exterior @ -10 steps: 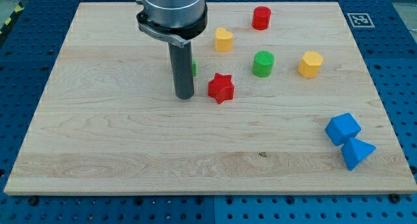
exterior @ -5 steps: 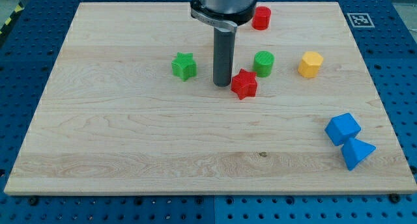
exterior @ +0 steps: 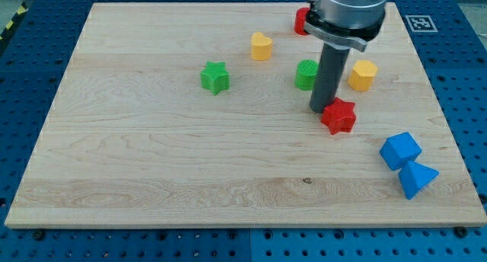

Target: Move the red star below the yellow hexagon

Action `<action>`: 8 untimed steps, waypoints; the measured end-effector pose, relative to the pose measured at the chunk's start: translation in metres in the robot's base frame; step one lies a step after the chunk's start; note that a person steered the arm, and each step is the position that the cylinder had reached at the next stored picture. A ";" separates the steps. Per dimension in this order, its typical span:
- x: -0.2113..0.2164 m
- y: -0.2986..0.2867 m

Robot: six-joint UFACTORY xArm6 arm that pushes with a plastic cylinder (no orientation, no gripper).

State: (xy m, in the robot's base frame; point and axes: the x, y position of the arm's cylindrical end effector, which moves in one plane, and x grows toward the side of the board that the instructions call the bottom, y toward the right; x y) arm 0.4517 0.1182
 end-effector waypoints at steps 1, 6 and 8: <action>0.002 -0.001; 0.036 -0.008; 0.036 0.020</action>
